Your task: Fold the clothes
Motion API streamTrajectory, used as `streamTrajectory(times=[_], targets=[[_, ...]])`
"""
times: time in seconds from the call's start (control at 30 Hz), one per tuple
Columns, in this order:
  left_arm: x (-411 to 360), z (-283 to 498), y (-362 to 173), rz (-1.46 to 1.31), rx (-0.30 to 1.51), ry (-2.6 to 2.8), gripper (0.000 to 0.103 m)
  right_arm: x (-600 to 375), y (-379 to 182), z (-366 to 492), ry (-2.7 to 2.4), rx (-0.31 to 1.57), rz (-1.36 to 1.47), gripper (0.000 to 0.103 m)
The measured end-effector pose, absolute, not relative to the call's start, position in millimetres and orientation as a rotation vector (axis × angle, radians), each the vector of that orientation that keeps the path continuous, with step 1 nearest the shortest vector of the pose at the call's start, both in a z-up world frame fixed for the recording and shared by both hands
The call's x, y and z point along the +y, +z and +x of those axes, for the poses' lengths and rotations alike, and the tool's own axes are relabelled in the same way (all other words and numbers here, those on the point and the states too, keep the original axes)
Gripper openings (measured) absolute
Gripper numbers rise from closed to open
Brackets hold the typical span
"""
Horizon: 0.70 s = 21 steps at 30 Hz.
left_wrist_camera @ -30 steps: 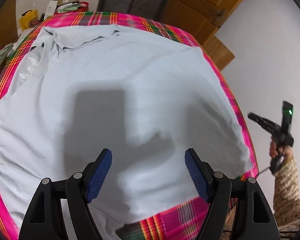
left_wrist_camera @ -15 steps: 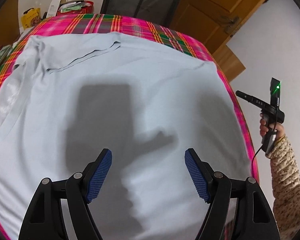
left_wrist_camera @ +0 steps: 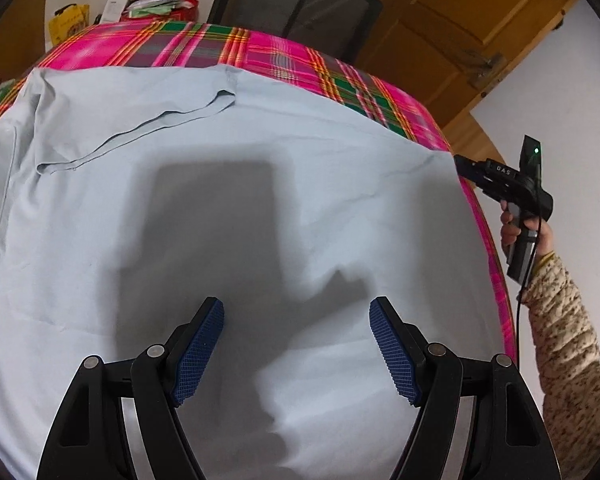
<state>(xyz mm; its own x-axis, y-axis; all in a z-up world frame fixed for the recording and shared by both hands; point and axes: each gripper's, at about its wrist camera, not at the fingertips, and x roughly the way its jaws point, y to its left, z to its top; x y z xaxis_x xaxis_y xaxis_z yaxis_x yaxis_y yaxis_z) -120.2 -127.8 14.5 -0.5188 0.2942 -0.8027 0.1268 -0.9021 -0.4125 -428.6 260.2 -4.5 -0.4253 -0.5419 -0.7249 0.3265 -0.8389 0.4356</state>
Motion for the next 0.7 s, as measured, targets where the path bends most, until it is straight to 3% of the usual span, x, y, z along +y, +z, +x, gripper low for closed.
streamTrajectory(times=[0.23, 0.33, 0.5, 0.7], targets=[[-130, -118, 14, -1.441, -0.688, 2.586, 0.077, 241, -5, -428, -2.229, -0.255, 1.229, 0.034], [-127, -119, 14, -1.434, -0.662, 2.597, 0.077, 239, -5, -424, -2.253, -0.219, 1.252, 0.001], [-127, -119, 14, -1.423, -0.665, 2.6, 0.077, 241, 6, -415, -2.366, -0.084, 1.251, 0.0], [-125, -118, 13, -1.417, -0.643, 2.61, 0.077, 251, 13, -417, -2.298, -0.195, 1.204, 0.003]])
